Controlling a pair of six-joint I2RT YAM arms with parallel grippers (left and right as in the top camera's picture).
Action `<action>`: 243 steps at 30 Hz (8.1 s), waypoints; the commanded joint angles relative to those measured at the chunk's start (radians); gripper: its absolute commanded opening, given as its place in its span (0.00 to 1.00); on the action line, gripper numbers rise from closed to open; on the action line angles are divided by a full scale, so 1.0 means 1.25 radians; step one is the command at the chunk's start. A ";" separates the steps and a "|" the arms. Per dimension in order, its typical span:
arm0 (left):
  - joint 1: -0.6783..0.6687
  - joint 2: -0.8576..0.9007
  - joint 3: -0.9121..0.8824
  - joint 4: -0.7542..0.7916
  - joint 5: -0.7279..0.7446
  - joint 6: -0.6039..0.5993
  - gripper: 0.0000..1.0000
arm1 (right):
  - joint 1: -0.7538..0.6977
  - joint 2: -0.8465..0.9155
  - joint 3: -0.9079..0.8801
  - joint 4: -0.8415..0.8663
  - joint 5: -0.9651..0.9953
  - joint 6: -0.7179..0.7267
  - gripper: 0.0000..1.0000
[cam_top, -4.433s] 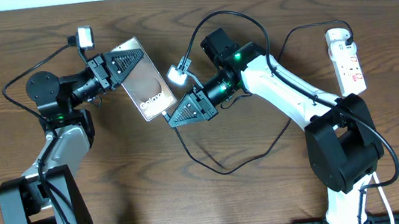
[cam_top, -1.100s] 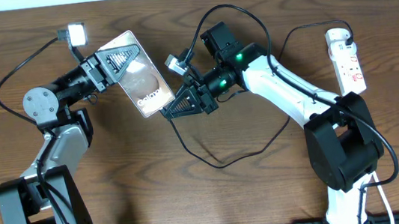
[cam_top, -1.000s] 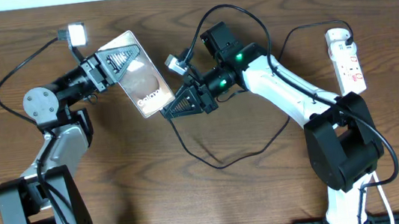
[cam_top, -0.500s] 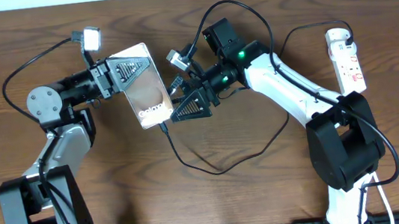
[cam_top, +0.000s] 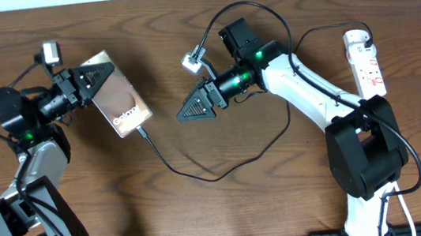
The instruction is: Plug charger to phone and switch on socket
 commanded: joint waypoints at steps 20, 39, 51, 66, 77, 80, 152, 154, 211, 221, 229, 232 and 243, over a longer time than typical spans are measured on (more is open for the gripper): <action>0.004 -0.006 -0.194 -0.536 -0.269 0.534 0.07 | -0.043 0.001 0.013 -0.061 0.132 0.127 0.99; 0.004 -0.006 -0.194 -0.857 -0.584 0.576 0.07 | -0.043 0.001 0.013 -0.062 0.133 0.124 0.99; 0.004 -0.006 -0.195 -0.890 -0.598 0.576 0.08 | -0.043 0.001 0.013 -0.062 0.133 0.123 0.99; 0.004 -0.006 -0.195 -0.916 -0.598 0.576 0.30 | -0.043 0.001 0.013 -0.062 0.132 0.118 0.99; 0.004 -0.006 -0.195 -0.982 -0.605 0.576 0.46 | -0.043 0.001 0.013 -0.062 0.133 0.118 0.99; 0.004 -0.006 -0.195 -1.015 -0.648 0.576 0.50 | -0.043 0.001 0.013 -0.062 0.133 0.118 0.99; 0.004 -0.006 -0.194 -1.253 -0.870 0.567 0.57 | -0.042 0.001 0.013 -0.063 0.132 0.118 0.99; 0.004 -0.009 -0.194 -1.248 -0.870 0.567 0.58 | -0.042 0.001 0.013 -0.063 0.132 0.118 0.99; 0.005 -0.483 -0.136 -1.215 -0.576 0.678 0.89 | -0.738 -0.036 0.048 -0.167 0.547 -0.114 0.99; 0.005 -0.483 -0.136 -1.221 -0.576 0.678 0.89 | -0.738 -0.036 -0.002 -0.126 0.548 -0.114 0.99; 0.005 -0.483 -0.137 -1.222 -0.576 0.678 0.89 | -0.738 -0.036 -0.002 -0.051 0.605 -0.078 0.99; 0.005 -0.483 -0.137 -1.227 -0.576 0.678 0.89 | -0.738 -0.033 -0.002 -0.020 0.605 -0.065 0.99; 0.005 -0.483 -0.137 -1.233 -0.576 0.678 0.89 | -0.731 -0.010 -0.002 -0.007 0.605 -0.061 0.99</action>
